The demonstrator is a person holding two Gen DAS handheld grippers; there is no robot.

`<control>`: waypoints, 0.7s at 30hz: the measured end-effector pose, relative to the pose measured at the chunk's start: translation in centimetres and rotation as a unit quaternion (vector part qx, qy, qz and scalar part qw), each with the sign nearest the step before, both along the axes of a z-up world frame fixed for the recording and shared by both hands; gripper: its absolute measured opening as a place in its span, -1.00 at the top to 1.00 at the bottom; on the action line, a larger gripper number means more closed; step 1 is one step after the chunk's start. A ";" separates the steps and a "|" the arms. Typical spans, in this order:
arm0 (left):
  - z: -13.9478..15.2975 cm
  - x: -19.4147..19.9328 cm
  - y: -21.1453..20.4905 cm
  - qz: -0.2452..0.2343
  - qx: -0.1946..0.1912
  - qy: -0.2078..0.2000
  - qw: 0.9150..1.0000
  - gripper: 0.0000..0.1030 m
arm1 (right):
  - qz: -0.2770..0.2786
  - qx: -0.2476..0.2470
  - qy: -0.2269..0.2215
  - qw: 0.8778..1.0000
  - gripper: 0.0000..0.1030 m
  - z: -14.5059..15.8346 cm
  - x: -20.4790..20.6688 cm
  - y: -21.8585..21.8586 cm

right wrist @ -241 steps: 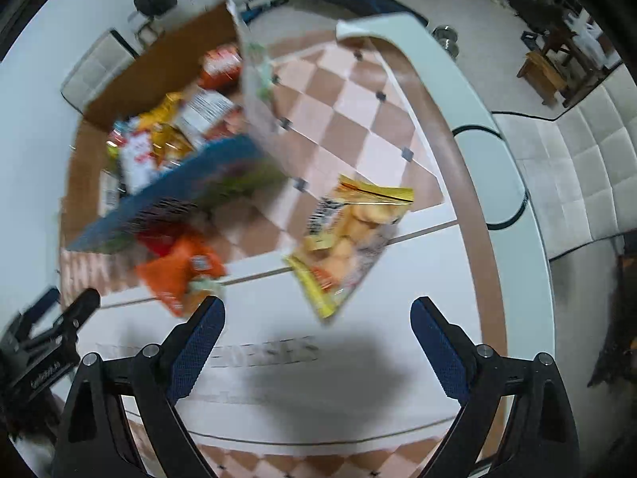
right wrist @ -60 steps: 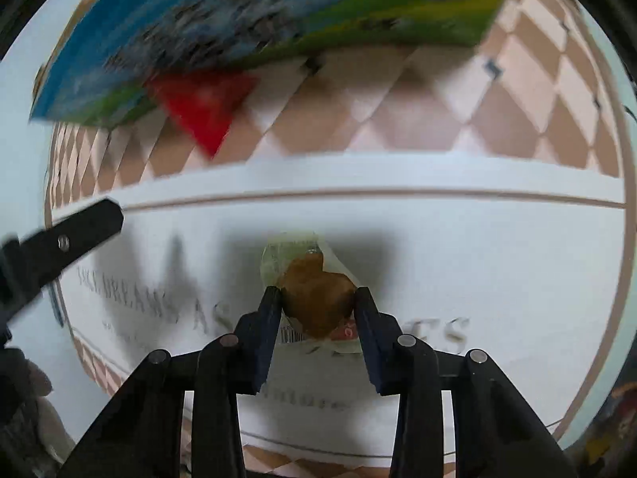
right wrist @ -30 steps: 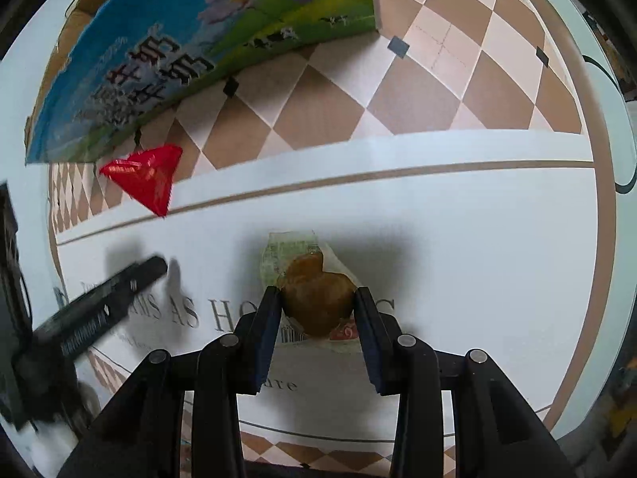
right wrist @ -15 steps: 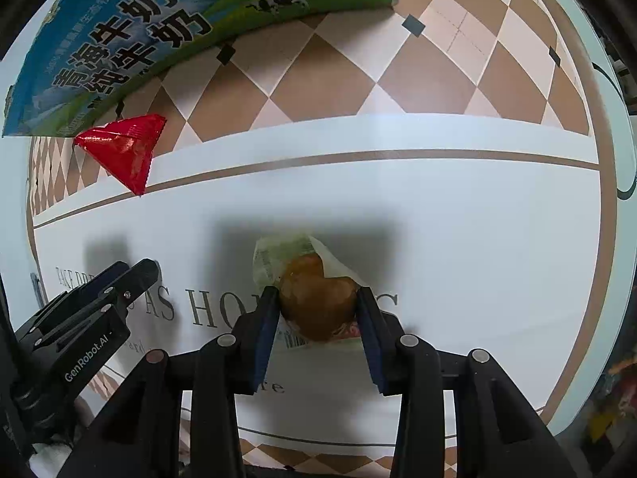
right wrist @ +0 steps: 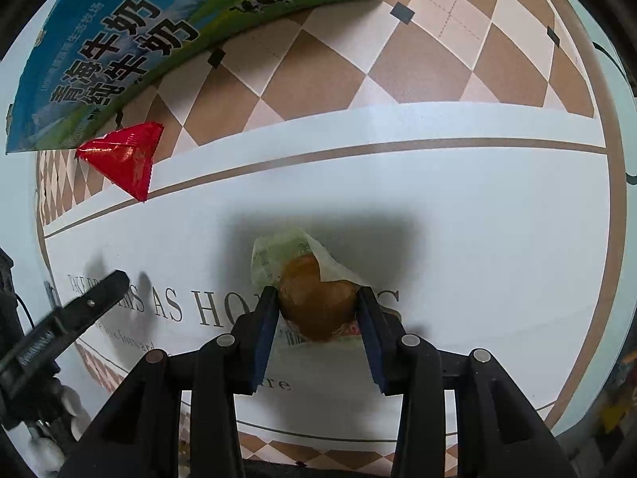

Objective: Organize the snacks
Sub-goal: 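Grasp the red candy packet with left tool while right tool holds bun packet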

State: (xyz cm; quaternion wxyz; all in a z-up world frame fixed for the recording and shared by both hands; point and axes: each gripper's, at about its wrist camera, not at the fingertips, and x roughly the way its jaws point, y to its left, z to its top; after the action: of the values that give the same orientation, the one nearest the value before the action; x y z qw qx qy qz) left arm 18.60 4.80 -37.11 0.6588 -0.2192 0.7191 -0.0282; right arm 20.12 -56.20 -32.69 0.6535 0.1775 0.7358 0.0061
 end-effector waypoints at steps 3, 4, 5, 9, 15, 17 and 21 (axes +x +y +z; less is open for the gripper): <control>0.8 1.7 -0.7 -0.007 -0.004 -0.009 1.000 0.17 | -0.004 0.004 0.004 1.000 0.11 0.0 0.1 -0.1; 1.4 2.2 -1.0 -0.011 -0.002 -0.015 1.000 0.17 | -0.005 0.006 0.006 1.000 0.10 0.0 0.1 -0.1; 1.8 2.8 -1.3 -0.014 0.000 -0.027 1.000 0.17 | -0.006 0.007 0.007 1.000 0.10 0.0 0.2 -0.4; 2.6 5.7 -2.7 -0.019 0.014 -0.052 0.998 0.17 | -0.008 0.007 0.010 1.000 0.10 -0.3 0.5 -0.4; 0.7 8.7 -4.3 -0.030 0.041 -0.036 0.998 0.17 | -0.006 0.001 0.015 1.000 0.10 -0.2 0.8 -0.3; 0.2 9.2 -4.6 -0.035 0.047 -0.034 0.998 0.17 | -0.002 -0.003 0.014 1.000 0.10 -0.2 0.7 -0.1; 0.3 9.5 -5.0 -0.052 0.060 -0.049 0.996 0.17 | -0.004 -0.005 0.012 1.000 0.10 -0.2 0.6 -0.1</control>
State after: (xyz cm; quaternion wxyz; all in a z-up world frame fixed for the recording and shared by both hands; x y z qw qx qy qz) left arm 28.13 -0.17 -36.84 0.7031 -0.1404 0.6965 -0.0301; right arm 20.72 -56.30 -32.87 0.6456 0.1774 0.7428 -0.0022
